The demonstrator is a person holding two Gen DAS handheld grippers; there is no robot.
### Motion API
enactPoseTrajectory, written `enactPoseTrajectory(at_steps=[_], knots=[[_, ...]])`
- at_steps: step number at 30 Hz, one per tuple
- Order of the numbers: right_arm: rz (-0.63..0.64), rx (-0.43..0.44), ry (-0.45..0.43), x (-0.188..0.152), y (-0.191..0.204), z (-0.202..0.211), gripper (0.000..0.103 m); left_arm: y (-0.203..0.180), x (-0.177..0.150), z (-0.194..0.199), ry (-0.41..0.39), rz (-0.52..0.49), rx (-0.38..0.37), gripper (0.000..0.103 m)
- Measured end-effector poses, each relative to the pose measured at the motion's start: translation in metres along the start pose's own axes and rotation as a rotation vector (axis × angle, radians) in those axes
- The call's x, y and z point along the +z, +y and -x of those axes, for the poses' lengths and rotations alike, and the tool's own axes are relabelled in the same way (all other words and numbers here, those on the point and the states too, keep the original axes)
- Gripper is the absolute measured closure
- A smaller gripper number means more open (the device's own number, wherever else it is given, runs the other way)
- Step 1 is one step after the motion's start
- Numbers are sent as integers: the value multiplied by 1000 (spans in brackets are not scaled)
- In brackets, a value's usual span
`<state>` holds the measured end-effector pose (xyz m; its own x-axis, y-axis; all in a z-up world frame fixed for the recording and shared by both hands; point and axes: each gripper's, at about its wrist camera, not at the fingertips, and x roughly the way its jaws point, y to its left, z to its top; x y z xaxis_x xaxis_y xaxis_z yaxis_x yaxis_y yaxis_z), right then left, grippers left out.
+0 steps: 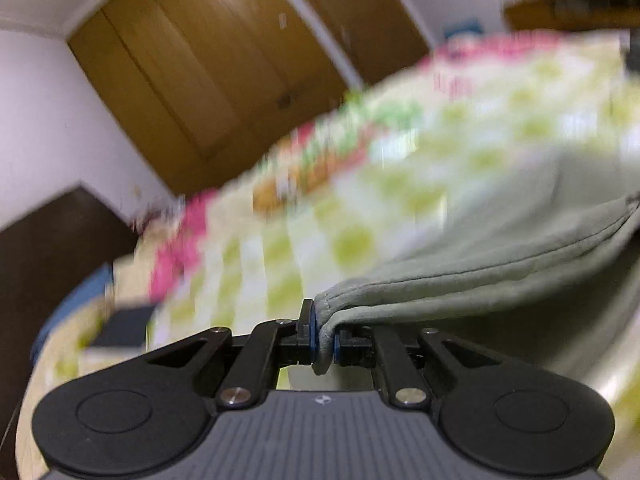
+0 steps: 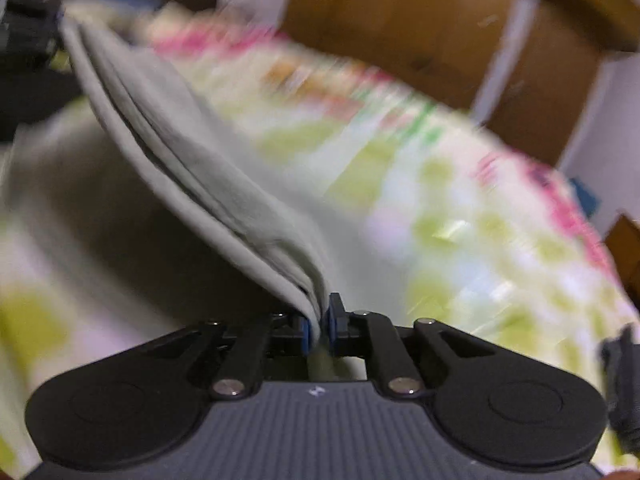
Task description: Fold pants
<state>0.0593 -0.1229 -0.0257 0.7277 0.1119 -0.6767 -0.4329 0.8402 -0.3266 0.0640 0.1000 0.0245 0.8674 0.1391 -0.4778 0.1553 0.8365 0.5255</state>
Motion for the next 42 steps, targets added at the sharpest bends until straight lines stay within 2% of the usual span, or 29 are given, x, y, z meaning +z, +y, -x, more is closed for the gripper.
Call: enactPoseTrajectory(at_steps=[2,3,4,5,6,11,15,18,21,25,28,29,33,35,38,42], knots=[[156,-62,-10,-3,22,3,90,-3,-22,-9,73,12,-2,79],[200,-61,-23,-2,25,9,81,-4,-29,-11,93,20,0,78],[216,-56,-30,0,25,14,62,-2,-33,-11,104,32,-1,78],[223,-55,-33,2,22,18,52,-1,-36,-11,110,43,-2,76],[224,-39,-31,5,17,25,37,0,-39,-12,114,48,-4,75],[186,60,-16,26,3,52,36,-3,-53,-11,119,29,-4,73],[127,164,-68,57,2,60,36,-5,-58,-2,108,-7,-14,73],[92,266,-124,93,10,36,34,0,-60,5,102,5,-18,73],[110,369,-137,130,31,3,34,-1,-58,7,83,-27,72,73],[196,417,-175,166,64,-32,34,-3,-57,10,37,-76,95,73],[191,460,-139,184,71,-53,34,-2,-62,16,32,-102,88,64],[179,483,-125,186,71,-59,34,1,-65,19,45,-87,85,61],[169,547,-52,175,83,-75,33,19,-70,27,77,35,74,61],[173,579,-4,166,93,-79,33,21,-65,27,76,78,36,60],[217,587,-25,165,94,-72,33,19,-56,26,52,125,-37,58],[257,567,-62,183,71,-73,32,14,-47,19,27,171,-73,58]])
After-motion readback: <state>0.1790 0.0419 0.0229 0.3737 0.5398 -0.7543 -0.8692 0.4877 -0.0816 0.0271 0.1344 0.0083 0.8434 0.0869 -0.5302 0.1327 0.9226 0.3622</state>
